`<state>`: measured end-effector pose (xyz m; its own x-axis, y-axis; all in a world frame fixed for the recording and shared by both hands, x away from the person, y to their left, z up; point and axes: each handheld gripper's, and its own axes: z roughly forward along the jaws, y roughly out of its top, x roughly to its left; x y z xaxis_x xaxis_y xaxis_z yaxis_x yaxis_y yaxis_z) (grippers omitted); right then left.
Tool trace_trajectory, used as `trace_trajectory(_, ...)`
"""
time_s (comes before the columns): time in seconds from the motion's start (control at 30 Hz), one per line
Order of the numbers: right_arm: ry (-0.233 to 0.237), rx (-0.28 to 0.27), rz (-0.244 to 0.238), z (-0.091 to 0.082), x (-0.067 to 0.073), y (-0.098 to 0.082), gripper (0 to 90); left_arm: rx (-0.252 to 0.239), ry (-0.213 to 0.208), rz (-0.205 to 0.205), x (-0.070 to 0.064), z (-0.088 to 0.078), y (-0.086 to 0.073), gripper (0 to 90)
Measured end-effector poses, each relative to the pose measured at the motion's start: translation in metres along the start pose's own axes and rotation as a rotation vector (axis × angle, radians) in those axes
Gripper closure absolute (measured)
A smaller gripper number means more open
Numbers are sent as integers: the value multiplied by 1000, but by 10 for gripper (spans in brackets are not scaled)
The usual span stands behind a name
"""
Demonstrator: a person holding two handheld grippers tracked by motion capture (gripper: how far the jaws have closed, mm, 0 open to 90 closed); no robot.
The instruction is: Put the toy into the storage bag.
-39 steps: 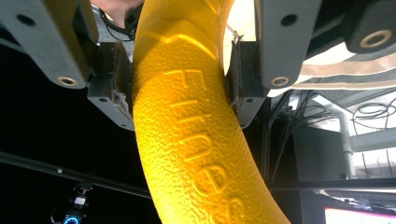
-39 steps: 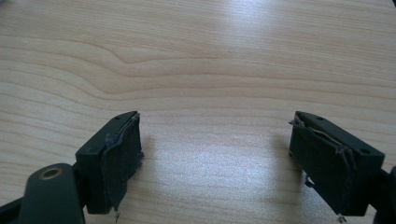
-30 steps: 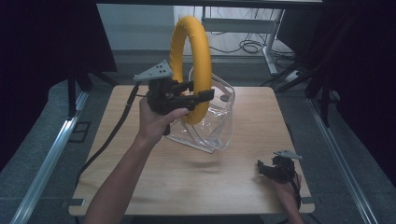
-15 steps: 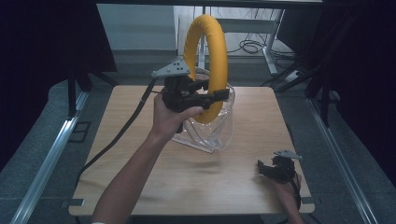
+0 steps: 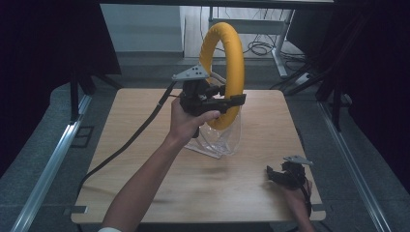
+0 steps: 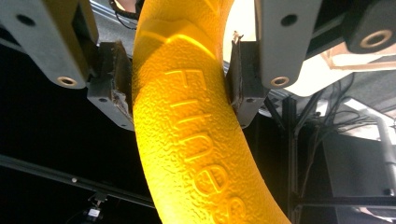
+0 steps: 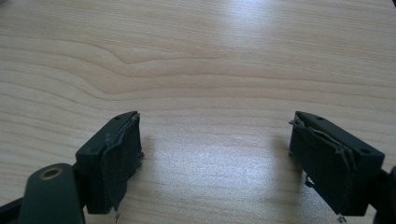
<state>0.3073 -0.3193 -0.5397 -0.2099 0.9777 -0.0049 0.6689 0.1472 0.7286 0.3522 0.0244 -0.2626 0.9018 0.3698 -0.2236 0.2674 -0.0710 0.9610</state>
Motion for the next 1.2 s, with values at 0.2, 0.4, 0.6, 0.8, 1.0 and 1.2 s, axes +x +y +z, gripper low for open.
trace_trajectory(0.2,1,0,2,0,0,0,167,11,-2,-10,4,8,-5,487)
trace_trajectory(0.4,-1,0,0,0,0,0,167,42,12,-9,7,16,-11,486)
trace_trajectory(0.6,0,0,1,0,0,0,167,47,17,-14,9,19,-16,486)
trace_trajectory(0.8,0,0,2,0,0,0,167,58,17,-17,9,22,-18,486)
trace_trajectory(1.0,1,1,4,0,0,0,167,55,17,-30,13,22,-22,486)
trace_trajectory(1.2,2,2,5,0,0,0,168,60,34,-52,20,17,-31,485)
